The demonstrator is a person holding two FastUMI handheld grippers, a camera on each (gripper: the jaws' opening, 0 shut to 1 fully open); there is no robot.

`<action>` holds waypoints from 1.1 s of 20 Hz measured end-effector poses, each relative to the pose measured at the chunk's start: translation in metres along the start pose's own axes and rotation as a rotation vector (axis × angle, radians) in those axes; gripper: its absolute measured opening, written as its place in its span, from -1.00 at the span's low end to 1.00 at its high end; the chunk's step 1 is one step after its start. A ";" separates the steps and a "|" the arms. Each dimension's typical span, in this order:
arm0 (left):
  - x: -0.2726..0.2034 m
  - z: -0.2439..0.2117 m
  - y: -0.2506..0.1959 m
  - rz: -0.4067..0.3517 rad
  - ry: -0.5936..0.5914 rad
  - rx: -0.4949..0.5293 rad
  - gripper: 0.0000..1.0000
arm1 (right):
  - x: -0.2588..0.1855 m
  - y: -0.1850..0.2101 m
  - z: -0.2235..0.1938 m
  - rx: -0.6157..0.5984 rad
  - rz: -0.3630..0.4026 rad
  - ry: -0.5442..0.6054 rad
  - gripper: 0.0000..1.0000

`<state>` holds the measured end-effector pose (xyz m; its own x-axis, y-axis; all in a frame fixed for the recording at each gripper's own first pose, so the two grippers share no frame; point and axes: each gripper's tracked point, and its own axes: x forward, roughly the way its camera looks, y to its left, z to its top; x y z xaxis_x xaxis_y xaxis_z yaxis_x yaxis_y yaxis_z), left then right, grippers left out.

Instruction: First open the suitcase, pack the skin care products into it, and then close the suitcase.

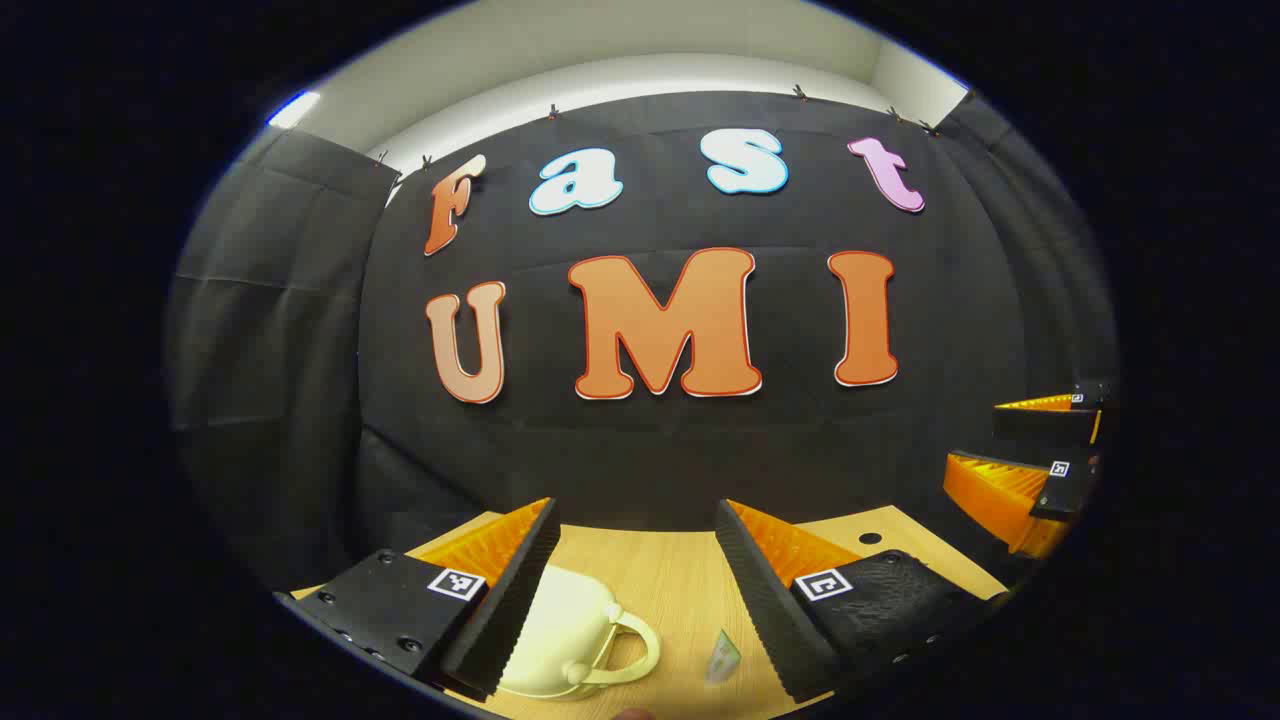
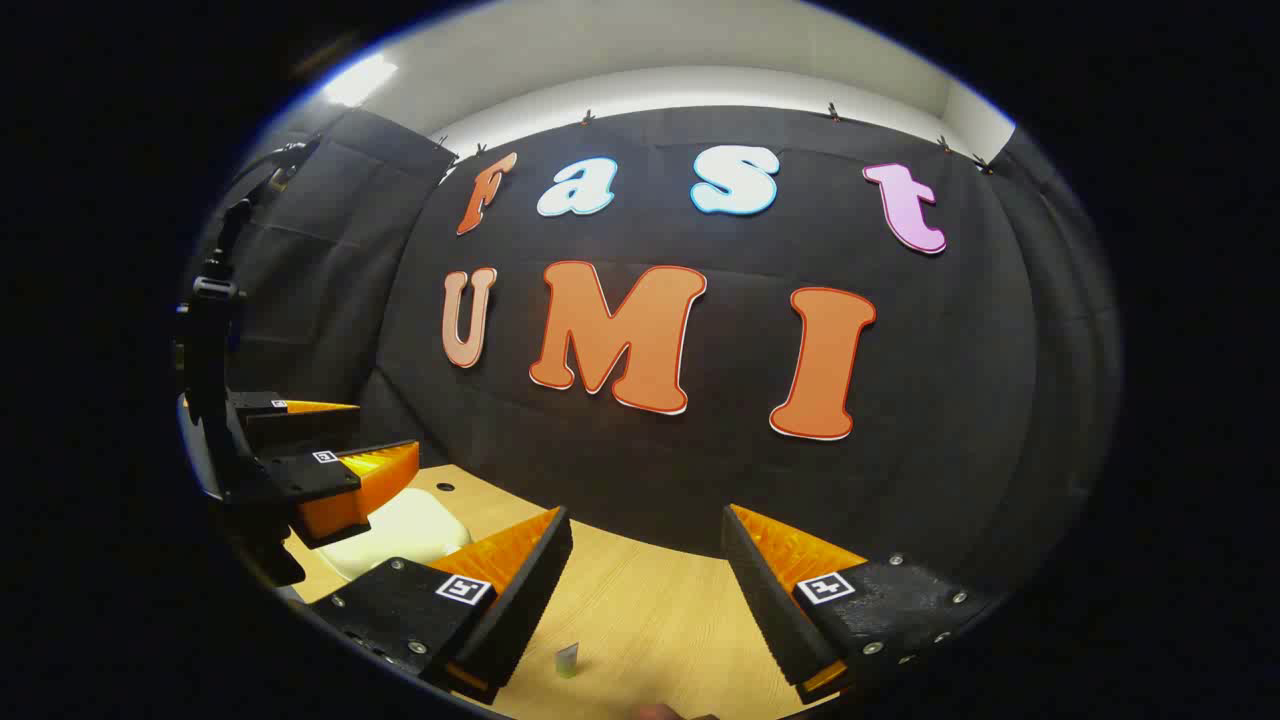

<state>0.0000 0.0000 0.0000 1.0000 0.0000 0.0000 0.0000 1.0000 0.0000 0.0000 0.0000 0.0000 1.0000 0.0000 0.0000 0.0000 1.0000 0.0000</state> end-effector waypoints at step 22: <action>0.014 -0.008 0.041 -0.098 -0.012 0.083 1.00 | 0.006 0.053 0.021 0.020 -0.110 0.019 0.91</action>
<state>0.0137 0.0415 -0.0083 0.9951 -0.0983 0.0076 0.0973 0.9918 0.0834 0.0056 0.0531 0.0212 0.9938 -0.1091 -0.0199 0.1095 0.9938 0.0191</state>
